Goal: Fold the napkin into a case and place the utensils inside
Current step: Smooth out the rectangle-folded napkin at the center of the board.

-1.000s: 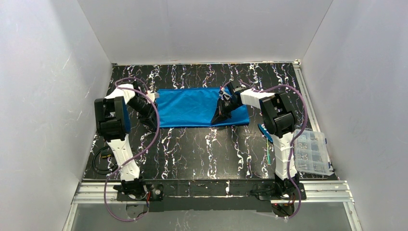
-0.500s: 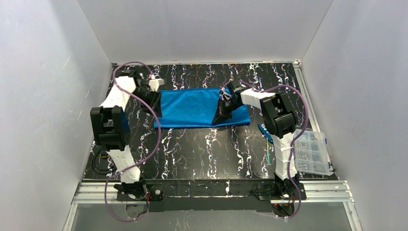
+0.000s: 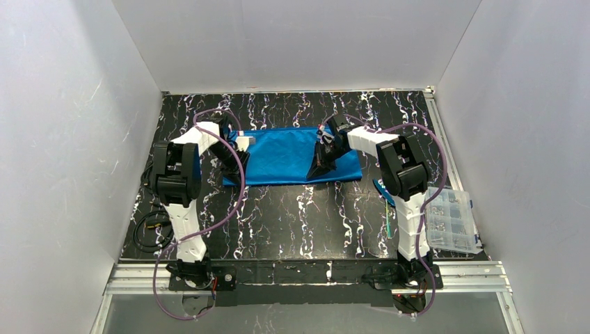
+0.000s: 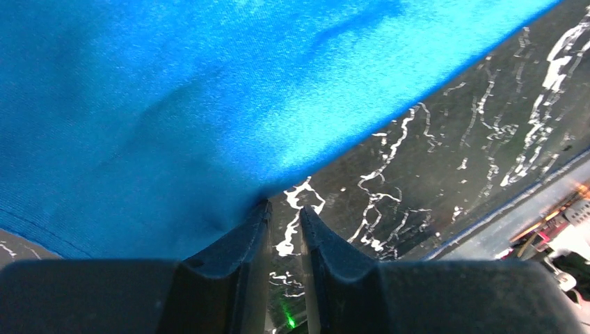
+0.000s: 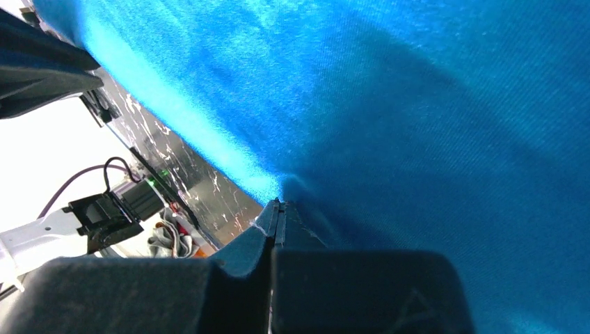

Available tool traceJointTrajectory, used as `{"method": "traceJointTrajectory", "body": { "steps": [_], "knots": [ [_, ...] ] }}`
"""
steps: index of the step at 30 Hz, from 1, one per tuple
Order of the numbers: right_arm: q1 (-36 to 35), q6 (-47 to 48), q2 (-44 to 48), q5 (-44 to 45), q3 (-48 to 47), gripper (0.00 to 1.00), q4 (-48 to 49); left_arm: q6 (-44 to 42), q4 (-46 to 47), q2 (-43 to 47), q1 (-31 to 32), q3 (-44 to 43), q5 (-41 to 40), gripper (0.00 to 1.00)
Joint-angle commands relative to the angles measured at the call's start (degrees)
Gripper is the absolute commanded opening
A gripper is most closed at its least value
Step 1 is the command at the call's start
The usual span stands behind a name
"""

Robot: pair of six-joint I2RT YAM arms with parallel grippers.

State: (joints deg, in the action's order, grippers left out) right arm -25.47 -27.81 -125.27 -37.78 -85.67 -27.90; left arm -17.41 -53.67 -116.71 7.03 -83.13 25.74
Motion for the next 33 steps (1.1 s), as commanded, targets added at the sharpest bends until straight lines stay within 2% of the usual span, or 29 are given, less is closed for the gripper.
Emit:
{"method": "traceJointTrajectory", "body": {
  "steps": [1, 12, 18, 33],
  "knots": [
    [-0.7, 3.1, 5.0, -0.2, -4.1, 0.01, -4.7, -1.1, 1.9, 1.3, 0.0, 1.7, -2.8, 0.19],
    [-1.7, 5.5, 2.8, -3.1, -5.3, 0.07, -9.1, -1.4, 4.1, 0.3, 0.0, 3.2, -5.2, 0.17],
    [-1.6, 7.7, -0.7, -0.5, -6.6, 0.07, -13.0, -1.7, 4.7, -0.1, 0.0, 3.8, -6.3, 0.16],
    [2.9, 8.3, -1.8, 3.6, -3.4, 0.04, -14.2, -2.7, 5.5, -1.1, 0.0, 4.2, -9.1, 0.1]
  ]
}}
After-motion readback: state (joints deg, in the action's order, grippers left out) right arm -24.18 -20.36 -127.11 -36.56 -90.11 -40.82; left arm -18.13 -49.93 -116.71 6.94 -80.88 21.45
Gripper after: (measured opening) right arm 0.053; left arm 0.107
